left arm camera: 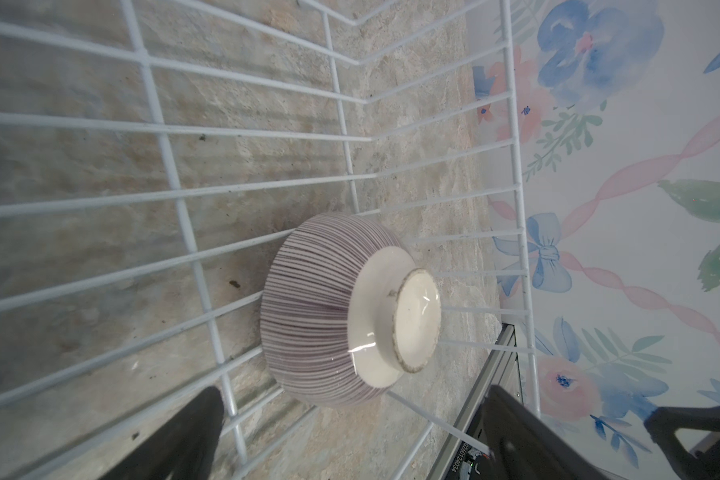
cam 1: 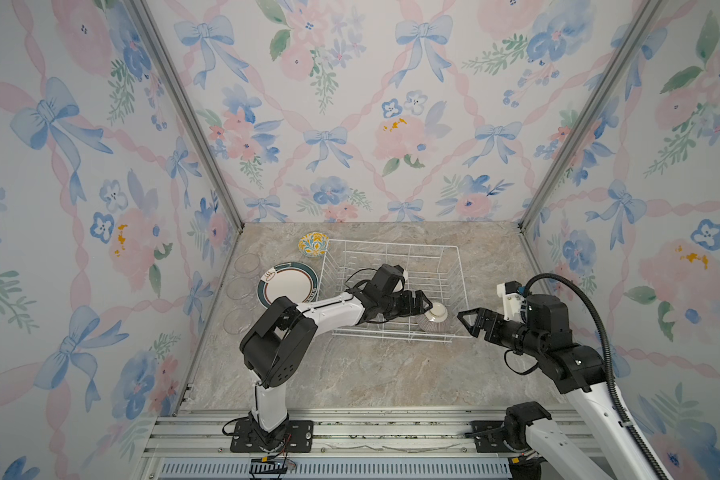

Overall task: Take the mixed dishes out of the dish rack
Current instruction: 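Move the left gripper back over the rack toward the purple-striped bowl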

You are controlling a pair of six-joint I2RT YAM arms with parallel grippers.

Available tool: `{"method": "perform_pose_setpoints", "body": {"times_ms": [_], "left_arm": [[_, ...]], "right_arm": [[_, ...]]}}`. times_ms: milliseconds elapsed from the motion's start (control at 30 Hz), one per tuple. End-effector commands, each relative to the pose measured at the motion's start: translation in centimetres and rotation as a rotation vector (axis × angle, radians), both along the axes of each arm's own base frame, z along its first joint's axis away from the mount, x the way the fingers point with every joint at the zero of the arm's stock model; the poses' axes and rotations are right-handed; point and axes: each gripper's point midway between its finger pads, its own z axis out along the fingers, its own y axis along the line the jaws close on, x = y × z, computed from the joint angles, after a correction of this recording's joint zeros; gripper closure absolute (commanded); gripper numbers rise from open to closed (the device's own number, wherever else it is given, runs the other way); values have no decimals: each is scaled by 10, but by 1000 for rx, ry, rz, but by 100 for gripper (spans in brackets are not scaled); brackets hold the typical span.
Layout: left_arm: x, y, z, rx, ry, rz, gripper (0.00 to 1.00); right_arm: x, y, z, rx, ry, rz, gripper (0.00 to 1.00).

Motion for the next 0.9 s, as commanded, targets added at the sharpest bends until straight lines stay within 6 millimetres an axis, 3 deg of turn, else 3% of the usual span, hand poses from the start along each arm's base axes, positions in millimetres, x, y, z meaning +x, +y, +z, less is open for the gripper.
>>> {"method": "perform_pose_setpoints", "body": {"times_ms": [0,867], "left_arm": [[2,-12,0,-22,6,0,2],[-4,-33,-29,32,14,-12,2]], "right_arm": [[-8,0,-11,-17,29,9,3],[-12,-9,-17,-68,54,-9,3]]}}
